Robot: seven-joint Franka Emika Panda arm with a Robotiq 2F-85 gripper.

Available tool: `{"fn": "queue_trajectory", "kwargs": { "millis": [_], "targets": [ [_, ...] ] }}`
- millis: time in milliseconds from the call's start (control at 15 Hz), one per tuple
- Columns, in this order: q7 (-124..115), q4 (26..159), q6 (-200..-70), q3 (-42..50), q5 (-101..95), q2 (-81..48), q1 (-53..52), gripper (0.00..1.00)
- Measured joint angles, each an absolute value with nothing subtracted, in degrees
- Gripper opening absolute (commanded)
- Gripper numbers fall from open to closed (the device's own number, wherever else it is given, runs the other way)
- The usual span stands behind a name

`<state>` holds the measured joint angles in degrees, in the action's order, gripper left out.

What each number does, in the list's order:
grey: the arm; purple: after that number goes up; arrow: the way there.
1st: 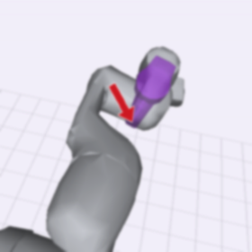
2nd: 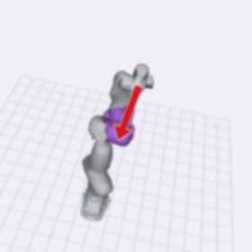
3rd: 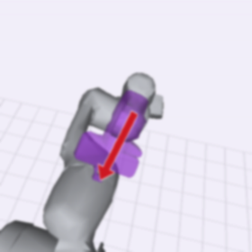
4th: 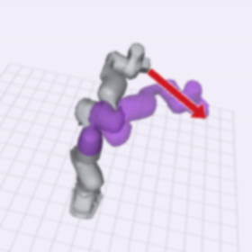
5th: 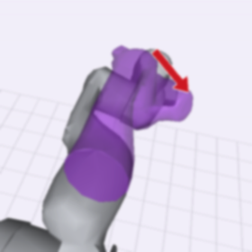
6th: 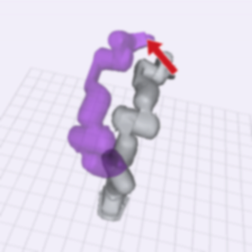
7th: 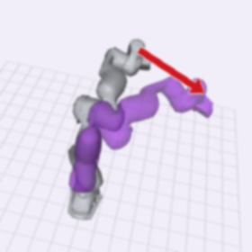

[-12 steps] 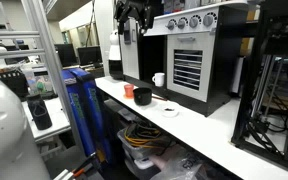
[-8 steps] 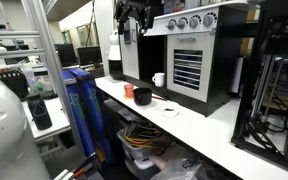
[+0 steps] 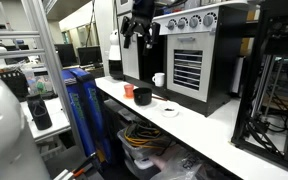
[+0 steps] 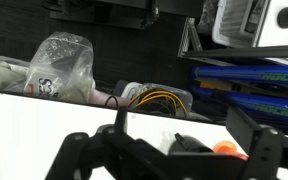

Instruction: Pour the contents in the white bowl on the right into the black pot

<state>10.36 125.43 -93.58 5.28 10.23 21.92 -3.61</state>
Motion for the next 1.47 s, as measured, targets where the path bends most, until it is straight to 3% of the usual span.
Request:
{"fn": "queue_trajectory", "kwargs": {
  "millis": [600,1467],
  "targets": [
    [3.78,137.77,-114.3,5.88,-0.27,13.97,0.69,1.0],
    [6.35,138.58,-118.87,5.71,0.38,11.64,0.69,1.0]
  ]
}}
